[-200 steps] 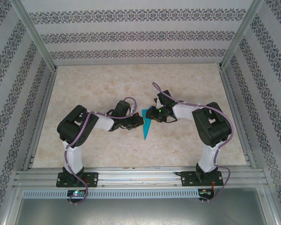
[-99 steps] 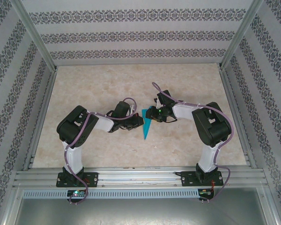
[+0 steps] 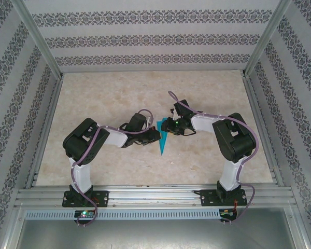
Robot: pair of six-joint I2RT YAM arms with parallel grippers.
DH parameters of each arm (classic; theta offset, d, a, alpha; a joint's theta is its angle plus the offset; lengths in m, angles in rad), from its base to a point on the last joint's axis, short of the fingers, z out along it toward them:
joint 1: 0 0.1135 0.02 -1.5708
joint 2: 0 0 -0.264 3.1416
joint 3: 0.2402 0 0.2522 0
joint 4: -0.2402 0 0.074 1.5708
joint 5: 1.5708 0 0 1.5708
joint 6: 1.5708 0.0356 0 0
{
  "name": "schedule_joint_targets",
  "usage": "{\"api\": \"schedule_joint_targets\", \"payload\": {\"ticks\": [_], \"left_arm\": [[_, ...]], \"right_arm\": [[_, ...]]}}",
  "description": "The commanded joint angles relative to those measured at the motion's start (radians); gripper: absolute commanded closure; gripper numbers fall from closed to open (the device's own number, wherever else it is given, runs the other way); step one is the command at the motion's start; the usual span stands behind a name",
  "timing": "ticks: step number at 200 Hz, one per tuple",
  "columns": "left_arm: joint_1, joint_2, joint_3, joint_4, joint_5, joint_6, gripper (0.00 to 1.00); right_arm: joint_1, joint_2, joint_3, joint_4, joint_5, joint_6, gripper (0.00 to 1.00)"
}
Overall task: Fold a paper plane with a square sheet of paper (fold left side to right side)
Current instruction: Fold the wing for the fifth time at the center of the table.
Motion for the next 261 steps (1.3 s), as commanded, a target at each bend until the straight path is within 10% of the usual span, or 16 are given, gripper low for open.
{"api": "schedule_joint_targets", "payload": {"ticks": [1,261], "left_arm": [[-0.017,-0.034,0.027,-0.062,-0.004,0.013,0.99],[0.02,0.031,0.035,-0.115,-0.053,0.036,1.0]], "right_arm": [[0.034,0.096,-0.028,-0.035,0.06,-0.012,0.61],[0.034,0.095,-0.027,-0.034,0.044,-0.012,0.6]]}}
